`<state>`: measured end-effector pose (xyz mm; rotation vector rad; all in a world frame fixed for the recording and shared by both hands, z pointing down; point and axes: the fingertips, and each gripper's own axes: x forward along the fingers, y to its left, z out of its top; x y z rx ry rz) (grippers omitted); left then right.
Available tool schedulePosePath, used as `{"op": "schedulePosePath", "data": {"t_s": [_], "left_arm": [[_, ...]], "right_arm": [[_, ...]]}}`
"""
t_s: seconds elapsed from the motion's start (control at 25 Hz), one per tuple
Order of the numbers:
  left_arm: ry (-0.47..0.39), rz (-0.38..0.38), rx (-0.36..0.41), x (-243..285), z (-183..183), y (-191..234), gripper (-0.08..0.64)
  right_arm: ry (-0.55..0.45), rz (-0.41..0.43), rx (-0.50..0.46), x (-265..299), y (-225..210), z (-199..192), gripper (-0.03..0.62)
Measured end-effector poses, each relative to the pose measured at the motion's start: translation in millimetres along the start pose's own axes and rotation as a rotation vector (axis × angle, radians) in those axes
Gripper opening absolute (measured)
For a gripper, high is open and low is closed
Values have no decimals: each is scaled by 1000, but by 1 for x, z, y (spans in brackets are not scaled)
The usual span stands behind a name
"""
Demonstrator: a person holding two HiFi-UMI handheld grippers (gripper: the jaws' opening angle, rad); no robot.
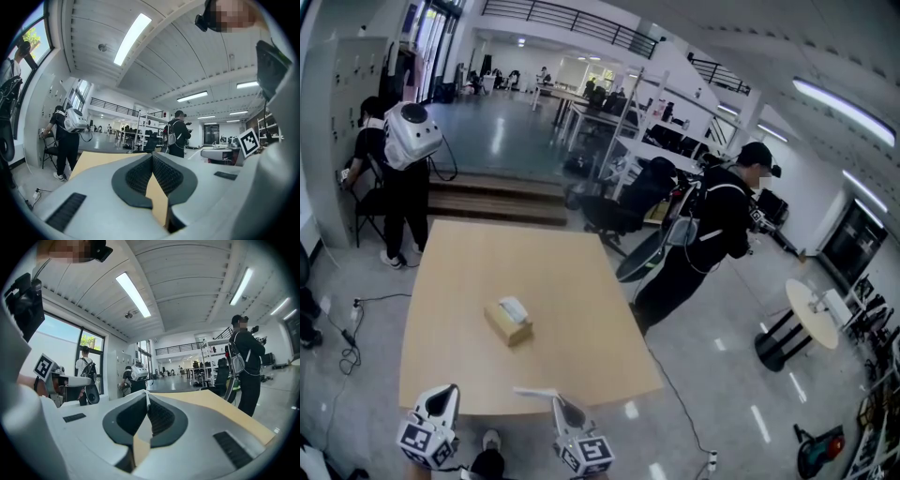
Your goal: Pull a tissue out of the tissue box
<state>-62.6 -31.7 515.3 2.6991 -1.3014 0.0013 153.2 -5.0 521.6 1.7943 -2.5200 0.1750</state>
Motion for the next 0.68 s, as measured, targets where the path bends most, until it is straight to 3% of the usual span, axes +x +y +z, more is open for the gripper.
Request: {"op": "schedulePosePath", "data": {"t_s": [0.68], "left_arm": [[-2, -9, 2, -1, -3, -1, 8]], "right_arm": [[1, -2, -2, -1, 4, 0, 0]]}}
